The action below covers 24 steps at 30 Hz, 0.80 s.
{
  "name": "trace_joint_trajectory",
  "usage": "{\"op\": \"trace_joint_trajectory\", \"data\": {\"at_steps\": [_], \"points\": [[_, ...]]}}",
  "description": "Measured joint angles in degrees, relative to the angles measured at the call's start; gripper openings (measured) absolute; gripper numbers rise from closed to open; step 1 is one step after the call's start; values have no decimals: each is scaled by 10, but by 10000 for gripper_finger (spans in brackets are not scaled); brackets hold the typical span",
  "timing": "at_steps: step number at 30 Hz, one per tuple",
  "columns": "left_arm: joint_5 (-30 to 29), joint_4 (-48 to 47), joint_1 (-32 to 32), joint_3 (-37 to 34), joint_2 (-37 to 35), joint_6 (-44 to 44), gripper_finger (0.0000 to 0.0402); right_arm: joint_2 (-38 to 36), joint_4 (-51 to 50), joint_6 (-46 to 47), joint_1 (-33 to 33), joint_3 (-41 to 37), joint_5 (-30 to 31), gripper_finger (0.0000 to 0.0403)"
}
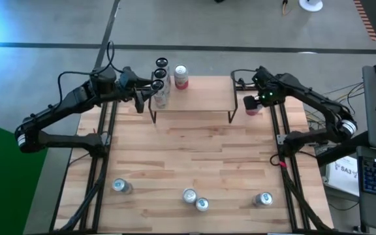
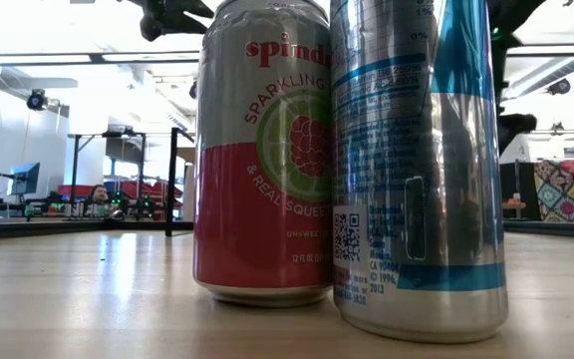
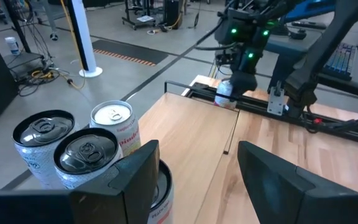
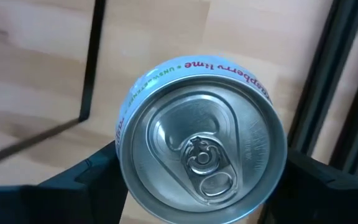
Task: Place canned beverage on shelf
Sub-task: Put the top pink-white soda can on the shelf aligned with the other pink-white soda can
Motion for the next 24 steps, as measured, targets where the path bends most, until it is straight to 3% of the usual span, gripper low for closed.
{"op": "trace_joint_trajectory", "data": {"at_steps": [8, 13, 24], "points": [[0, 11, 0, 0, 0, -22, 205, -60, -86, 0, 8, 34, 3, 286], [0, 16, 0, 0, 0, -41, 205, -78, -105, -11, 39, 98, 1, 284], [2, 16, -1, 0, -3, -63, 205, 18, -127, -32, 153, 298, 28, 286]]}}
